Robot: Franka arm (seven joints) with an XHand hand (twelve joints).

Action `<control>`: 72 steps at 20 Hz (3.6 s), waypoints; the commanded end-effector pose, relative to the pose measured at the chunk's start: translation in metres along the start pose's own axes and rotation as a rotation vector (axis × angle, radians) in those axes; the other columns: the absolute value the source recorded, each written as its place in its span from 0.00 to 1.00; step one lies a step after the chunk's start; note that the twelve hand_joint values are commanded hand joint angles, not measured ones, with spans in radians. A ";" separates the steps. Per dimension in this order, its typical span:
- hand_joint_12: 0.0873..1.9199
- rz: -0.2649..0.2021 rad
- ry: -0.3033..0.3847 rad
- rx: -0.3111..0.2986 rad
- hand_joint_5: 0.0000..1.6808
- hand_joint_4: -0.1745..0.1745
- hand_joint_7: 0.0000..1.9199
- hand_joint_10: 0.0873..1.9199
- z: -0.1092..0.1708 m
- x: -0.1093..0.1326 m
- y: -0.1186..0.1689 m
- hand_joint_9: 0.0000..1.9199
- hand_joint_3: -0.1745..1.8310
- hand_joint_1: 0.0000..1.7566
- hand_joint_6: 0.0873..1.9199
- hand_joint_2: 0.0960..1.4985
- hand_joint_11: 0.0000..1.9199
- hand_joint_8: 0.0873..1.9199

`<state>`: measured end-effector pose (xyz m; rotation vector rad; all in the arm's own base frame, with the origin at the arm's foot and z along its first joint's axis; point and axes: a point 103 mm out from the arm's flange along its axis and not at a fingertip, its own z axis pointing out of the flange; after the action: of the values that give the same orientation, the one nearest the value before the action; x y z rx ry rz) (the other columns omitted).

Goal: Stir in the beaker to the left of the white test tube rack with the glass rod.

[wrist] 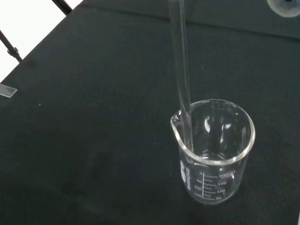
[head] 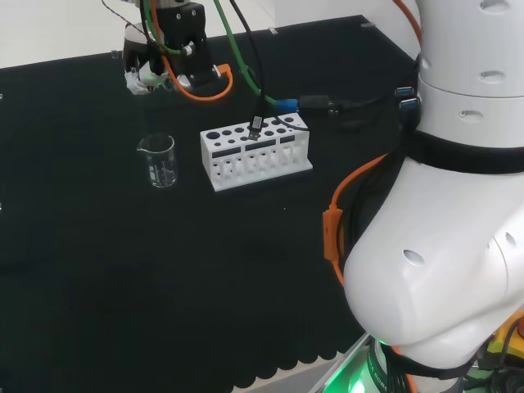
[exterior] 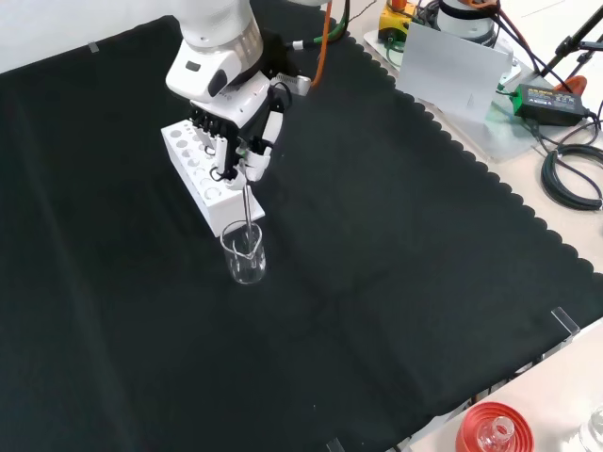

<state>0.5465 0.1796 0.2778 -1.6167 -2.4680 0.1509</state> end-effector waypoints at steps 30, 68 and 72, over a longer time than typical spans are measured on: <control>0.38 -0.006 0.010 0.019 0.68 0.00 0.86 0.09 0.005 0.003 -0.008 0.93 0.00 0.68 0.37 0.73 0.83 0.16; 0.38 -0.001 0.060 0.016 0.68 0.00 0.86 0.09 0.010 0.000 -0.020 0.92 0.00 0.68 0.38 0.73 0.83 0.16; 0.38 -0.010 0.065 0.005 0.68 0.00 0.86 0.09 0.006 0.007 -0.013 0.92 0.00 0.68 0.38 0.73 0.83 0.16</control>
<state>0.5282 0.1697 0.2716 -1.5927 -2.4166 0.1250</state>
